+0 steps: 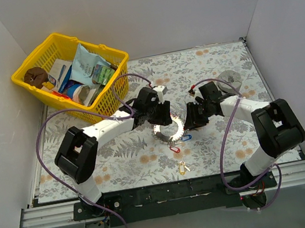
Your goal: Put the keys on the keyring
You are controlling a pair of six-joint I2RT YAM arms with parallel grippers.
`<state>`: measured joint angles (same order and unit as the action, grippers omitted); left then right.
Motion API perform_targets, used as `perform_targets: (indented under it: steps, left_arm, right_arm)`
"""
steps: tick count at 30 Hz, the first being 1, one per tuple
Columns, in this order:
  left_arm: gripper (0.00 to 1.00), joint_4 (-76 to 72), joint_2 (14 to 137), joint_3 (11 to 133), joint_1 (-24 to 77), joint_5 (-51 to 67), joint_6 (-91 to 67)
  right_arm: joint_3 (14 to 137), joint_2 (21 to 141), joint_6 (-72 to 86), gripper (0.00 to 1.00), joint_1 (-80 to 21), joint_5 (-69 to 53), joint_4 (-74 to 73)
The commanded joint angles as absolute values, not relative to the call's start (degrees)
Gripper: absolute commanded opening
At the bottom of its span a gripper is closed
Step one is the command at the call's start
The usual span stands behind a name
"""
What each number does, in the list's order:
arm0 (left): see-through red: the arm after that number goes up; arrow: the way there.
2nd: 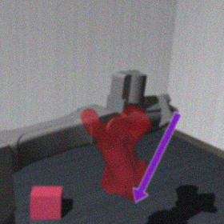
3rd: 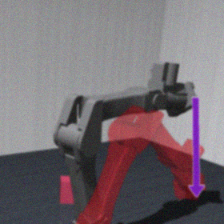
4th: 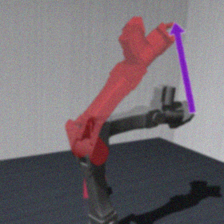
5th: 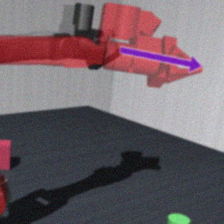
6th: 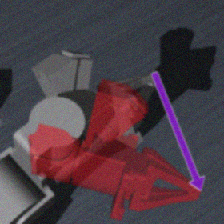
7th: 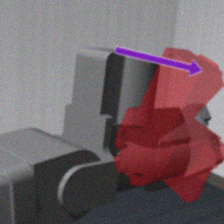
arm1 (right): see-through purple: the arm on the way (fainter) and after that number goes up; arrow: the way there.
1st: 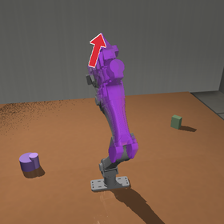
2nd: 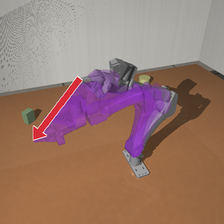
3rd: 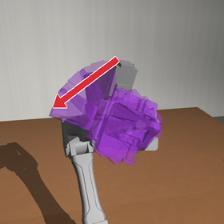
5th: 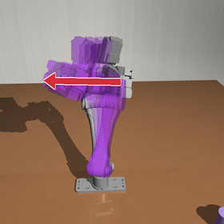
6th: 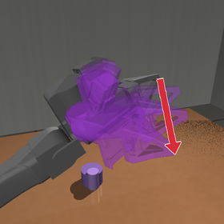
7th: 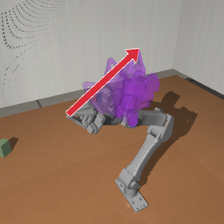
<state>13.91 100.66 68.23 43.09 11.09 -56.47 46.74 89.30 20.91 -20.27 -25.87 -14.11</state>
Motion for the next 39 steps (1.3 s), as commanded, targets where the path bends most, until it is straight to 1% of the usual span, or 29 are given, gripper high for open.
perform_targets:
  steps: [1, 21, 39]
  left_arm:
    - [0.47, 15.2, 97.03, 66.8, 42.98, 9.58, -55.37]
    - [0.49, 15.29, 96.85, 65.22, 42.98, 10.19, -55.28]
    - [0.49, 15.29, 98.26, 65.65, 42.98, 11.34, -54.84]
  right_arm:
    - [48.43, 90.0, 24.6, 0.4, -20.57, -27.07, -14.24]
    - [47.99, 95.89, 31.29, 0.37, -20.04, -28.03, -9.85]
    - [48.87, 96.07, 31.9, 0.34, -17.75, -28.39, -9.23]
